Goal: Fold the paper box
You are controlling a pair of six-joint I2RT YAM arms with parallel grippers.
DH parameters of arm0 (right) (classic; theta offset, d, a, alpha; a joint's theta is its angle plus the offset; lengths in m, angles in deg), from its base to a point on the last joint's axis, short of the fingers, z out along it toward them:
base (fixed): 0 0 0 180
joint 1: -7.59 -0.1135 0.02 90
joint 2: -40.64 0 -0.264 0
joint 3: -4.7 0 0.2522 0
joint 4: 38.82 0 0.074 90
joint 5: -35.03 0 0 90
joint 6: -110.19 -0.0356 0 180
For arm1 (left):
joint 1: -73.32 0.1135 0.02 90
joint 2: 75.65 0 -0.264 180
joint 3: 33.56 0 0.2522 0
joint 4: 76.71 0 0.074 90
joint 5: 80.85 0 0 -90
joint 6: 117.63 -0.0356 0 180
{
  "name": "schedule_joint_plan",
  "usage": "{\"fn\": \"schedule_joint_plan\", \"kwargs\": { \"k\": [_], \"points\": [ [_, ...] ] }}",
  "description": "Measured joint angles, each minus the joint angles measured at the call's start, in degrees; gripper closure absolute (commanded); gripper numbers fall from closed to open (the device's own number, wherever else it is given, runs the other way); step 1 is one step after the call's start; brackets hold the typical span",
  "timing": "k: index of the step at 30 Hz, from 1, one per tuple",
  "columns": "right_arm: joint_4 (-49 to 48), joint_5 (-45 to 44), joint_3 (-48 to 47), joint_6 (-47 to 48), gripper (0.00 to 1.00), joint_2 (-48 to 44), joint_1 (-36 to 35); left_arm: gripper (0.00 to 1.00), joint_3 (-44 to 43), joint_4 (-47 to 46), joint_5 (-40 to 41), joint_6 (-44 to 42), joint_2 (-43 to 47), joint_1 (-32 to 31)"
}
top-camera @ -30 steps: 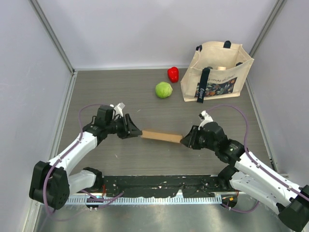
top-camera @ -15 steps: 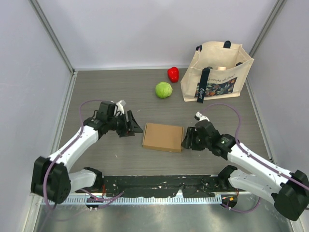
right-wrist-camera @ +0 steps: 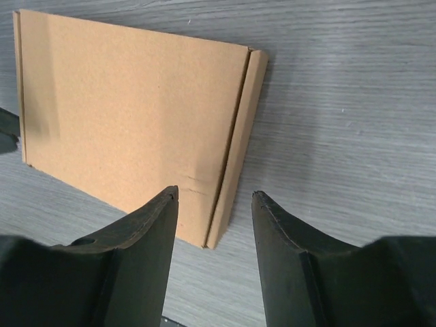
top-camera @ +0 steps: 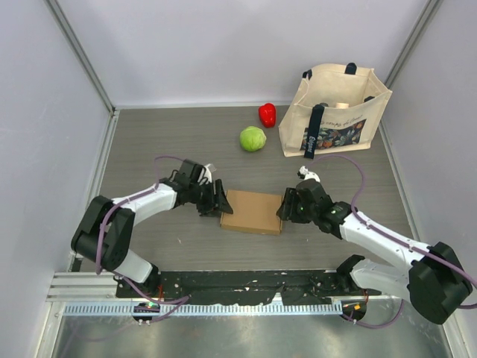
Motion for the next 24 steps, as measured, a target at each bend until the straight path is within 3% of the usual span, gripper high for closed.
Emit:
{"fn": "schedule_joint_plan", "kwargs": {
  "k": [9, 24],
  "points": [
    [-6.3, 0.3, 0.6, 0.6, 0.45, 8.2, 1.0, 0.49, 0.0, -4.7, 1.1, 1.9, -4.5, -6.4],
    [-5.5, -2.9, 1.7, -0.2, 0.46, 6.3, 1.7, 0.53, -0.1, -6.3, 2.8, 5.0, -5.7, -10.0]
  ]
}}
